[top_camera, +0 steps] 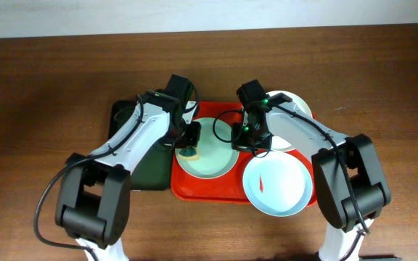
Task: Clean dirty plates on tray and stack at the side
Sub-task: 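Scrub the pale green plate with the sponge in the left gripper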
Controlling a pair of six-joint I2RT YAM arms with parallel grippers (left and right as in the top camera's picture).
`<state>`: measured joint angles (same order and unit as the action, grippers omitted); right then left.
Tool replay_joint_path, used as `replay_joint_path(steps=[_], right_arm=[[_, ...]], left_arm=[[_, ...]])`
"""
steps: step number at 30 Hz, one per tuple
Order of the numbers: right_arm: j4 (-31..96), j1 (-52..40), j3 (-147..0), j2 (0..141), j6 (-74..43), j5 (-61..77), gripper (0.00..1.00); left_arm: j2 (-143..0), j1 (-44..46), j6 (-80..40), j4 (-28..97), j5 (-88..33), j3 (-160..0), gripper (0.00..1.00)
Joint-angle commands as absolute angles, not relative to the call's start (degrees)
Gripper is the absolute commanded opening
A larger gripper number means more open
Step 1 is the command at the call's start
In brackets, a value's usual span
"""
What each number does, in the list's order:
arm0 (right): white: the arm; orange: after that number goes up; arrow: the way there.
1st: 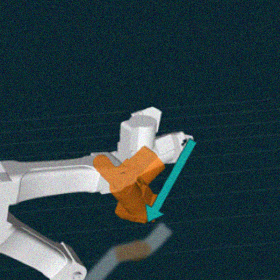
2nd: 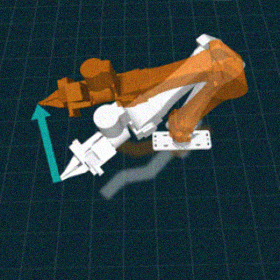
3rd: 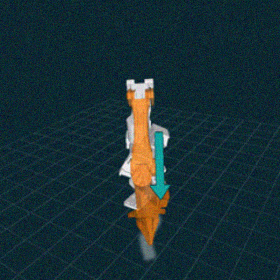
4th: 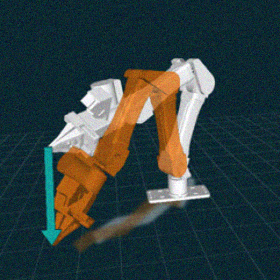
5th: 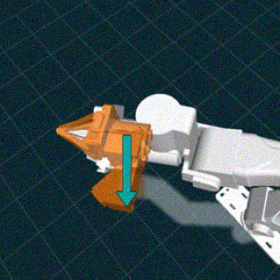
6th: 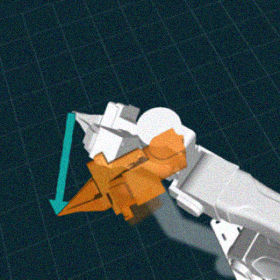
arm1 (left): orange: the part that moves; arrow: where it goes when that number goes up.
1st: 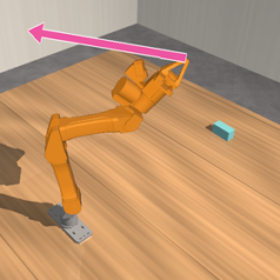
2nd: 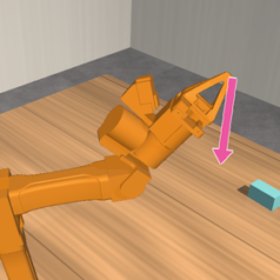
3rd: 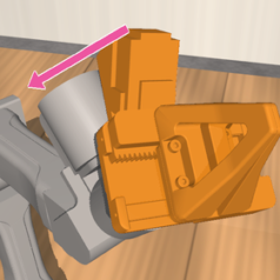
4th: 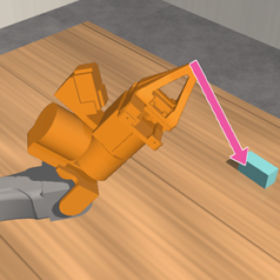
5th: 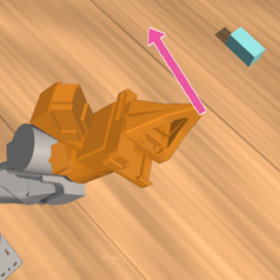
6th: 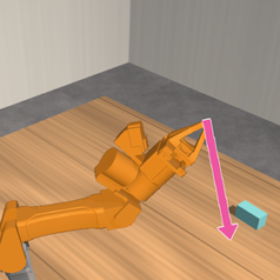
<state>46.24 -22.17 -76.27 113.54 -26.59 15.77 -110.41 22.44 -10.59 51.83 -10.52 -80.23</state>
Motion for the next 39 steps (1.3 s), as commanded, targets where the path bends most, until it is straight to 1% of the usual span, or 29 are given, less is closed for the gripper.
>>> replay_joint_path(steps=[1, 10, 12, 16, 21, 23, 26, 28, 34, 39], right_arm=[[46.26, -22.5, -75.94, 114.06, -26.41, 16.03, 0.04], [46.24, -22.5, -75.94, 114.06, -26.44, 16.03, 0.04], [46.24, -22.5, -75.94, 114.06, -26.44, 16.03, 0.04], [46.26, -22.5, -75.9, 114.06, -26.41, 16.03, 0.04], [46.26, -22.5, -75.79, 114.06, -26.41, 15.86, 0.04], [46.28, -22.5, -75.79, 114.06, -26.41, 15.86, 0.04], [46.44, -22.5, -75.48, 114.06, -26.41, 15.86, 0.04], [46.35, -22.5, -75.07, 114.06, -26.41, 15.86, 0.04], [42.76, -22.5, -71.66, 114.06, -26.41, 15.86, 0.04], [42.59, -22.5, -71.4, 114.06, -26.41, 15.88, 0.04]], left_arm=[[-113.49, 22.35, -12.64, 50.15, -9.56, -80.62, 0.0], [-121.78, 22.94, -12.64, 47.83, -9.8, -80.62, 0.0], [-122.67, 23.75, -12.6, 47.97, -11.77, -80.62, 0.0], [-122.54, 24.62, -11.92, 48.03, -17.93, -80.64, 0.0], [-119.44, 24.23, -11.92, 50.48, -18.9, -82.89, 0.0], [-115.92, 24.23, -11.94, 50.63, -17.63, -83.05, 0.0], [-111.7, 24.25, -15.11, 51.07, -5.69, -83.05, 0.0], [-111.61, 24.25, -15.84, 51.0, -2.68, -82.98, 0.0], [-111.96, 24.25, -15.86, 47.59, -2.59, -79.22, 0.0], [-113.03, 24.8, -16.78, 43.81, -4.19, -75.18, 0.0]])
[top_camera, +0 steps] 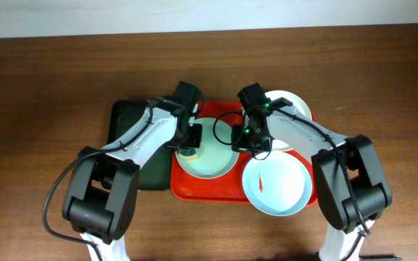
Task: Clean dirty plates on tray and stack at the side
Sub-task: 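Scrub the pale green plate with the sponge in the left gripper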
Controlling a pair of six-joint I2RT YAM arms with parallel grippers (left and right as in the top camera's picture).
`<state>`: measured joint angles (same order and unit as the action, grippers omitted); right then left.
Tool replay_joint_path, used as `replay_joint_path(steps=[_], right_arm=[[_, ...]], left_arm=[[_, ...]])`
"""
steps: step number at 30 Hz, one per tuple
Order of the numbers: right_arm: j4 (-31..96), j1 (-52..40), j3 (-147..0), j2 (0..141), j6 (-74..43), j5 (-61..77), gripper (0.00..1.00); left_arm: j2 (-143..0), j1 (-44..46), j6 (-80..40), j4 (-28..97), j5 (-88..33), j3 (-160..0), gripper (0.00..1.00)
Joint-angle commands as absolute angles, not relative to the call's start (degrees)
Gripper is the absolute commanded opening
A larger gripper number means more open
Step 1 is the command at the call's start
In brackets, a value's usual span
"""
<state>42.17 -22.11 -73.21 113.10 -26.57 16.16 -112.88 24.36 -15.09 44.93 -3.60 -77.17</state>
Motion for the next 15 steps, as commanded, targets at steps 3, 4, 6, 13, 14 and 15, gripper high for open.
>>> replay_joint_path(steps=[3, 4, 6, 13, 14, 15], right_arm=[[42.59, -22.5, -71.4, 114.06, -26.41, 15.88, 0.04], [42.61, -22.5, -71.4, 114.06, -26.41, 15.88, 0.04], [42.61, -22.5, -71.4, 114.06, -26.41, 15.88, 0.04], [42.57, -22.5, -71.4, 114.06, -26.41, 15.86, 0.04], [42.59, -22.5, -71.4, 114.06, -26.41, 15.88, 0.04], [42.61, -22.5, -71.4, 114.06, -26.41, 15.88, 0.04]], left_arm=[[-114.04, 24.86, -16.95, 42.28, -10.52, -74.39, 0.0], [-114.24, 25.02, -16.93, 41.78, -12.38, -74.39, 0.0], [-114.65, 25.15, -16.91, 40.27, -18.17, -74.39, 0.0], [-111.02, 22.57, -15.38, 50.68, -10.63, -84.31, 0.0], [-109.21, 22.59, -15.4, 50.68, -7.27, -84.4, 0.0], [-108.81, 22.92, -15.42, 50.46, -6.17, -84.38, 0.0]])
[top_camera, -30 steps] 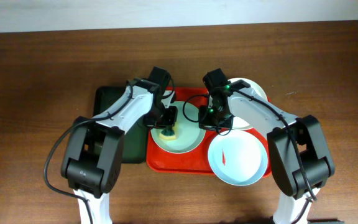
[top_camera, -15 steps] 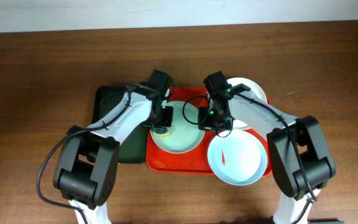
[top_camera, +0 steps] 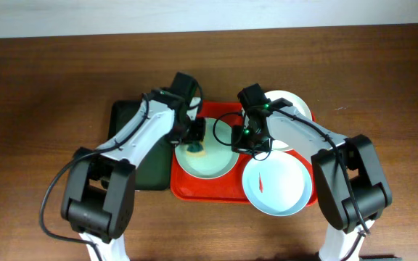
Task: Clean dirty plates on tray and stack at the side
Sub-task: 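Scrub the pale green plate with the sponge in the left gripper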
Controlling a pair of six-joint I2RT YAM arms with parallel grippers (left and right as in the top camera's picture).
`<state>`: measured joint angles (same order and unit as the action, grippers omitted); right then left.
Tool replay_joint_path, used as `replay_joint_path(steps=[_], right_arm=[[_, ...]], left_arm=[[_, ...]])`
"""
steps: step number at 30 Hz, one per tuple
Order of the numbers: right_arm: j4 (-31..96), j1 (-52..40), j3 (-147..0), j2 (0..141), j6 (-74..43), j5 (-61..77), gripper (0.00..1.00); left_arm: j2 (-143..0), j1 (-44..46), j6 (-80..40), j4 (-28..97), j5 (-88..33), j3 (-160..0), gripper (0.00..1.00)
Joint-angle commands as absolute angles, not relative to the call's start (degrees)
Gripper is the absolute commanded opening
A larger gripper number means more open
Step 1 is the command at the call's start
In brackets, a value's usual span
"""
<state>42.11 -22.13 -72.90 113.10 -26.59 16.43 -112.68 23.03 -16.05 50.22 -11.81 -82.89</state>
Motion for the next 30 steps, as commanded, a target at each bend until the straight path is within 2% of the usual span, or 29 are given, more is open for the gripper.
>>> replay_joint_path(steps=[1, 13, 15, 18, 20, 23, 28, 30], right_arm=[[42.59, -22.5, -71.4, 114.06, -26.41, 15.88, 0.04], [42.81, -22.5, -71.4, 114.06, -26.41, 15.88, 0.04], [42.81, -22.5, -71.4, 114.06, -26.41, 15.88, 0.04], [42.76, -22.5, -71.4, 114.06, -26.41, 15.88, 0.04], [42.81, -22.5, -71.4, 114.06, -26.41, 15.88, 0.04], [42.83, -22.5, -71.4, 114.06, -26.39, 15.86, 0.04], [42.78, -22.5, -71.4, 114.06, -26.39, 15.86, 0.04], [42.78, -22.5, -71.4, 114.06, -26.39, 15.86, 0.04]], left_arm=[[-108.99, 23.11, -15.42, 50.41, -6.13, -84.36, 0.0], [-120.51, 23.97, -15.42, 49.12, -5.02, -83.35, 0.0], [-122.54, 23.97, -15.07, 49.54, -13.19, -83.35, 0.0], [-122.48, 23.86, -7.6, 48.49, -30.94, -83.94, 0.0], [-122.28, 23.79, -6.94, 49.36, -34.94, -85.95, 0.0], [-120.4, 23.68, -6.94, 53.32, -28.77, -90.24, 0.0], [-115.13, 23.97, -9.06, 56.29, -10.37, -92.71, 0.0], [-115.52, 23.97, -9.39, 56.42, -8.05, -92.36, 0.0]])
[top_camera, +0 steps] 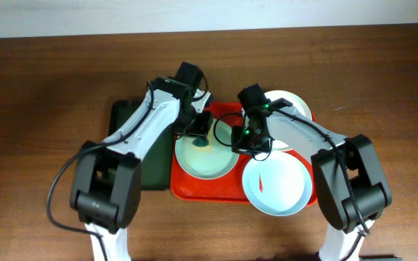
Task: Clean dirty plates on tray and stack at the side
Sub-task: 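Scrub the pale green plate with the sponge in the left gripper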
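Note:
A pale green plate lies on the red tray. My left gripper is shut on a yellow and teal sponge, pressed on the plate's back half near its middle. At the plate's right rim my right gripper appears shut on the rim. A light blue plate with a red smear rests on the tray's front right corner. A white plate lies at the back right, partly under the right arm.
A dark green mat adjoins the tray's left side, under the left arm. Brown tabletop surrounds everything, and a pale wall edge runs along the back.
My left gripper and the sponge have moved a little right and back on the green plate, from its left part towards its middle. The right gripper stays at the plate's right rim.
The sponge was at the green plate's left edge in my left gripper, and stayed there at the following moment. Later it was further in on the plate, and now it is near the middle. The right gripper has kept to the right rim throughout.

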Controlling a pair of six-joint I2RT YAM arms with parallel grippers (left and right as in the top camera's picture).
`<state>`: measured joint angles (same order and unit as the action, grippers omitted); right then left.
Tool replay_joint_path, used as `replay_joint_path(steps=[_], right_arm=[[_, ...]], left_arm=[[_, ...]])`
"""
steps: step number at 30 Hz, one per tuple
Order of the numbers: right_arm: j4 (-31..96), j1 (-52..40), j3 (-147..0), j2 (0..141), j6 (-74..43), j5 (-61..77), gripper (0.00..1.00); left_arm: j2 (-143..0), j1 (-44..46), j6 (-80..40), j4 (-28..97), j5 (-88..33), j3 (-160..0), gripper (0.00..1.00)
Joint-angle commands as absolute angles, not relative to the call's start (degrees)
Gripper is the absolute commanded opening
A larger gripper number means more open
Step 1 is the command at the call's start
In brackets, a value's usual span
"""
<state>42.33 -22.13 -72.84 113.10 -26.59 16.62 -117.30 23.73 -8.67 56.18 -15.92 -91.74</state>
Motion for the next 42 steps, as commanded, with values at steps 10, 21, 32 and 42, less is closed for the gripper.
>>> replay_joint_path(steps=[10, 21, 32, 42], right_arm=[[42.63, -22.5, -71.4, 114.06, -26.39, 15.86, 0.04], [42.61, -22.5, -71.4, 114.06, -26.39, 15.86, 0.04], [42.61, -22.5, -71.4, 114.06, -26.39, 15.88, 0.04], [42.59, -22.5, -71.4, 114.06, -26.39, 15.86, 0.04]], left_arm=[[-124.05, 23.97, -10.9, 48.97, -7.68, -85.58, 0.0], [-123.68, 23.9, -6.07, 49.78, -34.13, -87.77, 0.0], [-114.08, 24.03, -9.82, 52.9, -8.73, -85.47, 0.0], [-114.43, 27.64, -14.17, 35.75, -10.74, -69.43, 0.0]])
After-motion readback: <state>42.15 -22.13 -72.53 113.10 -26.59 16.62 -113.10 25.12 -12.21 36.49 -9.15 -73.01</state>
